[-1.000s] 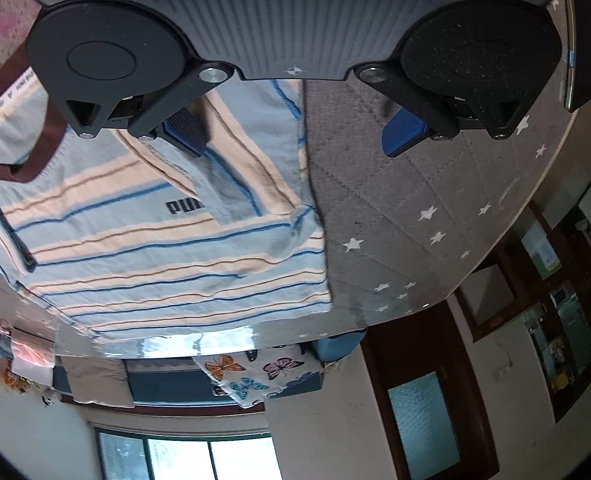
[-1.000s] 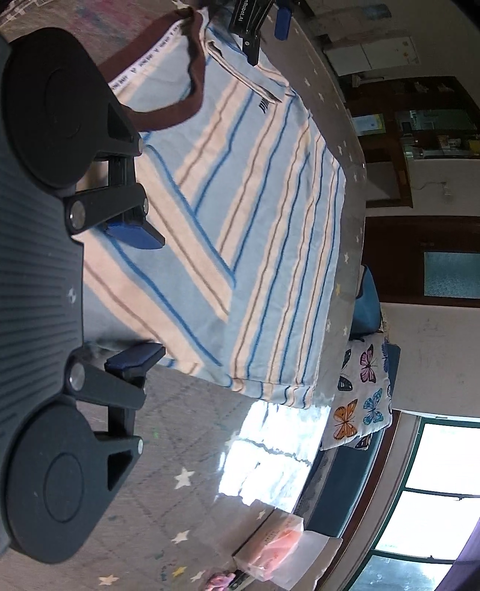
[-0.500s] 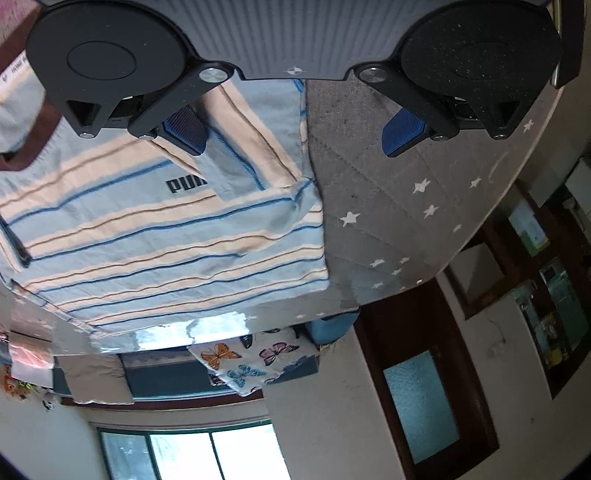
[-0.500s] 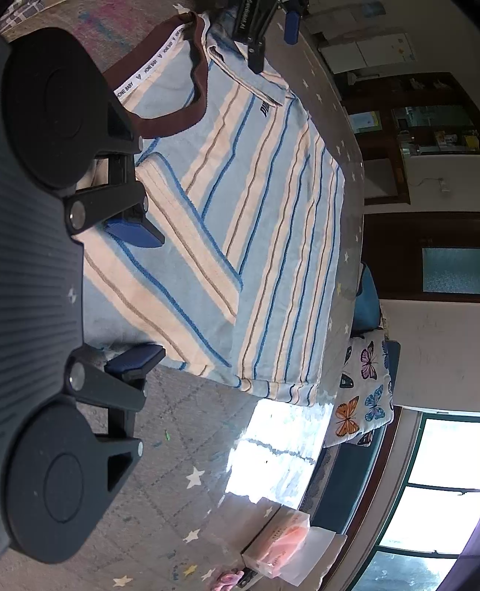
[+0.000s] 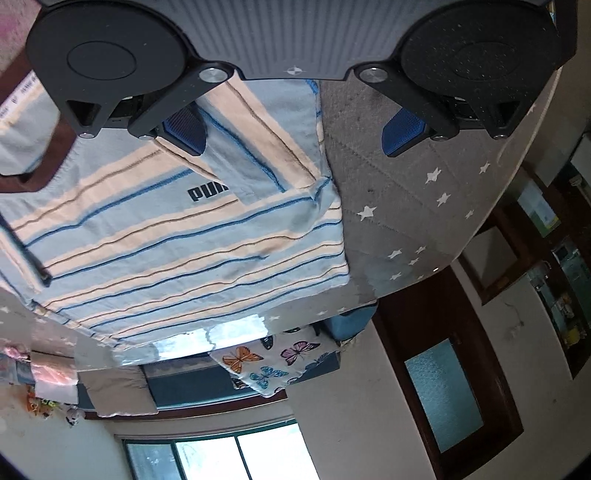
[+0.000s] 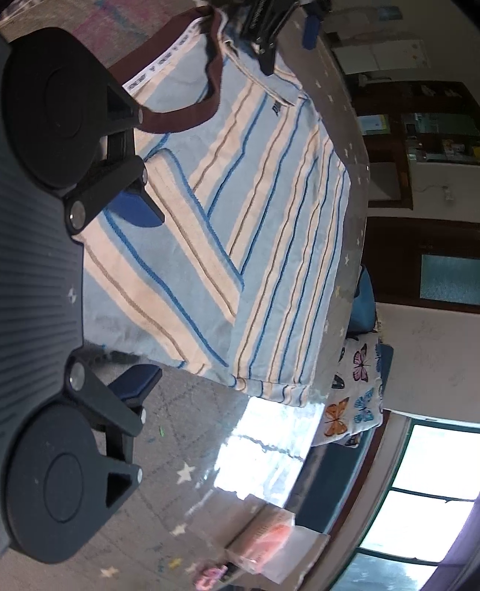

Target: Fold clothes

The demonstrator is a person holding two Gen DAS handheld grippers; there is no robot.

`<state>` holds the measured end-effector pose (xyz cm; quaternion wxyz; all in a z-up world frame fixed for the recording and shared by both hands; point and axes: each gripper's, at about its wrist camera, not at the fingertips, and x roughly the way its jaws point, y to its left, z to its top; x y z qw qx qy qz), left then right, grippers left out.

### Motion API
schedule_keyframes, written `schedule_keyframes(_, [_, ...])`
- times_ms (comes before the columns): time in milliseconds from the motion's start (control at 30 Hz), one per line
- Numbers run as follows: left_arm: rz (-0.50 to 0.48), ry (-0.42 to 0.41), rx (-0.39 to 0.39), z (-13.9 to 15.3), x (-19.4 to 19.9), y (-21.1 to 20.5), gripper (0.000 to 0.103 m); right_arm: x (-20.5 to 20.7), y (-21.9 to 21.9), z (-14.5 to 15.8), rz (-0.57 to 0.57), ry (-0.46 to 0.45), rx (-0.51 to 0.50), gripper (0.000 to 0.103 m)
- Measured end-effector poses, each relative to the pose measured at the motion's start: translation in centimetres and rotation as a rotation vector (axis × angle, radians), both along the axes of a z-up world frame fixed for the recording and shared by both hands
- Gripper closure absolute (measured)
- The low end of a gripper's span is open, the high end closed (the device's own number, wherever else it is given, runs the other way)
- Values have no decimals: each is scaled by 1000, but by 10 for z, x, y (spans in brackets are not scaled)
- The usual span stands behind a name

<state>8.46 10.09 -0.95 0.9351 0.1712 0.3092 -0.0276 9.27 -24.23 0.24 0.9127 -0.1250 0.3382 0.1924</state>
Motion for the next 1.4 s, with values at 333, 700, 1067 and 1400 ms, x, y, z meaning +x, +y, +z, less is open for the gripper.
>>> schedule_keyframes(333, [-177, 17, 4, 14, -64, 6, 0, -22, -7, 3, 62, -3, -35, 16])
schedule_keyframes(700, [-187, 31, 8, 13, -85, 15, 2, -40, -37, 13, -72, -39, -4, 12])
schedule_keyframes(1067, [-300, 38, 24, 11, -91, 7, 19, -53, -42, 17, -26, -41, -79, 9])
schedule_keyframes(1400, [-424, 106, 92, -2, -81, 3, 42, -70, 1, 22, 269, -29, -158, 24])
